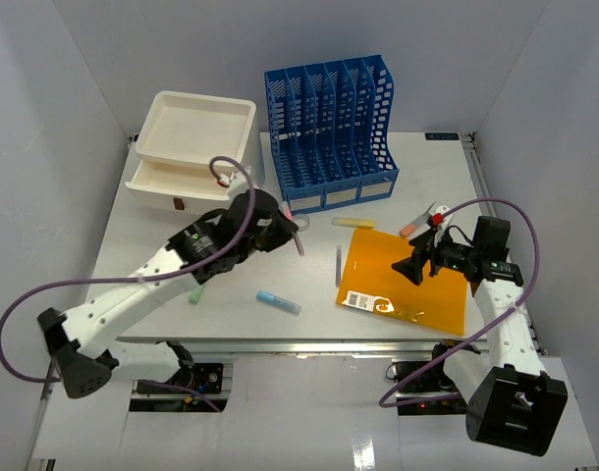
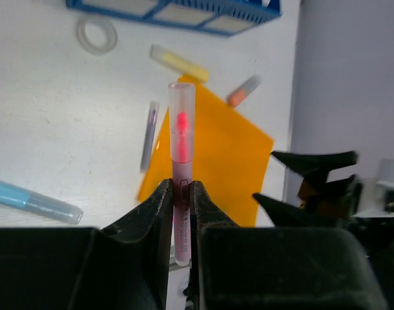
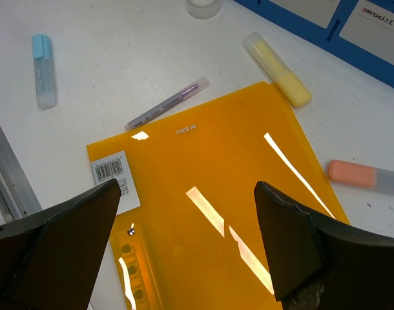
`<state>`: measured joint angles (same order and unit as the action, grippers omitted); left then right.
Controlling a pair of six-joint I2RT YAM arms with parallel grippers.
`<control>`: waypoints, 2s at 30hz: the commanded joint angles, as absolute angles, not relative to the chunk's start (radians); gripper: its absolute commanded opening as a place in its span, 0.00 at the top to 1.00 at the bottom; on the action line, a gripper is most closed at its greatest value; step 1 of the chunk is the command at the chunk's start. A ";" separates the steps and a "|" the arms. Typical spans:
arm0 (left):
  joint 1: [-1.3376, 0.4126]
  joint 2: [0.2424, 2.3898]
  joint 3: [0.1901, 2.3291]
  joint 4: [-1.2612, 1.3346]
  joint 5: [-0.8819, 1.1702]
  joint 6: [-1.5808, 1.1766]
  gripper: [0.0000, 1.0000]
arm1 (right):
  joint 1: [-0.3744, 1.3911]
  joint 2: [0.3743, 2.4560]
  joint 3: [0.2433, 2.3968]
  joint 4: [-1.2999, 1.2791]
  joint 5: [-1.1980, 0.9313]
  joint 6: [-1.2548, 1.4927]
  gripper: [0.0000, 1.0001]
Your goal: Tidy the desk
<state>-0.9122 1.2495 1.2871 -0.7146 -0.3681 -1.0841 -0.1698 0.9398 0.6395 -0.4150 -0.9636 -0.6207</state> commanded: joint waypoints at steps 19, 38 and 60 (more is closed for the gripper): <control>0.023 1.359 1.415 -0.746 -0.108 -1.028 0.92 | -0.185 0.952 0.652 -0.401 -1.025 -0.642 0.10; 0.048 1.420 1.413 -0.683 -0.058 -1.069 0.45 | -0.187 0.965 0.642 -0.396 -1.040 -0.646 0.10; 0.050 0.756 0.865 -0.135 0.564 -0.657 0.02 | 0.558 1.277 0.890 -0.320 -0.107 -0.109 0.10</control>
